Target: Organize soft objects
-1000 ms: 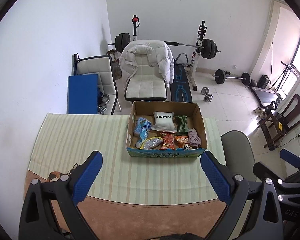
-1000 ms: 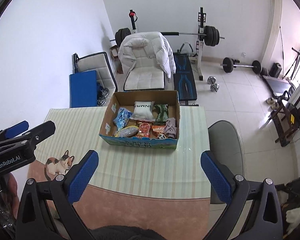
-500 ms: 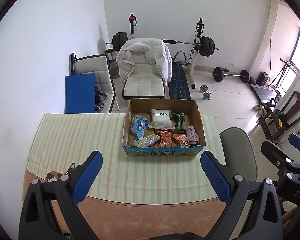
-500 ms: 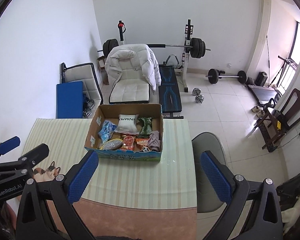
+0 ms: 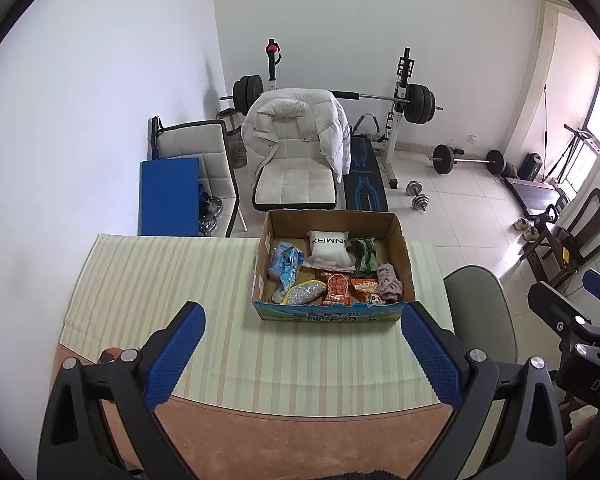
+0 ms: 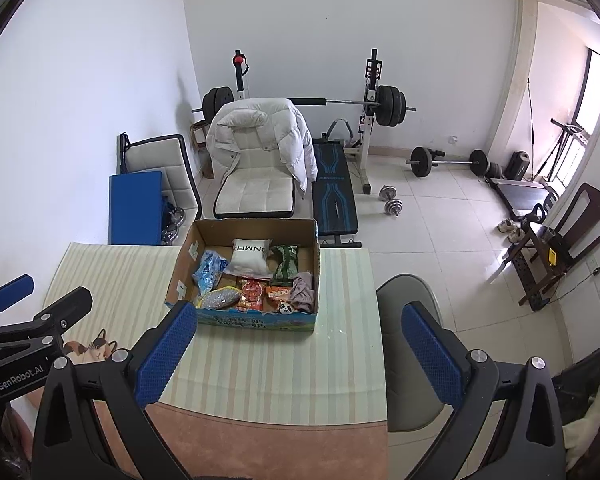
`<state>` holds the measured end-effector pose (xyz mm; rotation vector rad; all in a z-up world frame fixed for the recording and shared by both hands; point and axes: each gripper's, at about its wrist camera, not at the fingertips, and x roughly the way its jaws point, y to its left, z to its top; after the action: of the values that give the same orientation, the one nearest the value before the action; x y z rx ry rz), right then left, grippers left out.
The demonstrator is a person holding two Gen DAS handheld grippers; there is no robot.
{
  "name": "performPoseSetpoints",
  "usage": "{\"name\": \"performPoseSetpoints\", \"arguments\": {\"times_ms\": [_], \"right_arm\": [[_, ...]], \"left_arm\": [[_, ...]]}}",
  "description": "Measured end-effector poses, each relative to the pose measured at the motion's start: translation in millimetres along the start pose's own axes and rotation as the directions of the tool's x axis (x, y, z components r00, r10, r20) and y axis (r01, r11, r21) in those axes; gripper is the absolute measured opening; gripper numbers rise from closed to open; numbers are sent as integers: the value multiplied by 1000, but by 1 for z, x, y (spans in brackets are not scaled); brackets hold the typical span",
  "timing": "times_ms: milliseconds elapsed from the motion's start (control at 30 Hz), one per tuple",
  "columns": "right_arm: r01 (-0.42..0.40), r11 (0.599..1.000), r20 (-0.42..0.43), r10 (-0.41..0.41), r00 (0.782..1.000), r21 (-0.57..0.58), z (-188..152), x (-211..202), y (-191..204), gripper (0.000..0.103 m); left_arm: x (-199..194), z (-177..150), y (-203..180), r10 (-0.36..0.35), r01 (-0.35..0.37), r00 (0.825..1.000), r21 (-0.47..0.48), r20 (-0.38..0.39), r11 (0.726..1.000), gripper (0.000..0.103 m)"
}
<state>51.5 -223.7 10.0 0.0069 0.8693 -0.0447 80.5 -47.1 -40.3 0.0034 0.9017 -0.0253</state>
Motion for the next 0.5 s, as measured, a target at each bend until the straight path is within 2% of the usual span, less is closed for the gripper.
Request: {"name": "performPoseSetpoints", "arguments": {"times_ms": [500], "right_arm": [[-9, 1000, 11, 9, 1000, -3, 1, -3, 3, 103]], "left_arm": [[-6, 0, -2, 6, -6, 1000, 7, 6, 1000, 101]]}}
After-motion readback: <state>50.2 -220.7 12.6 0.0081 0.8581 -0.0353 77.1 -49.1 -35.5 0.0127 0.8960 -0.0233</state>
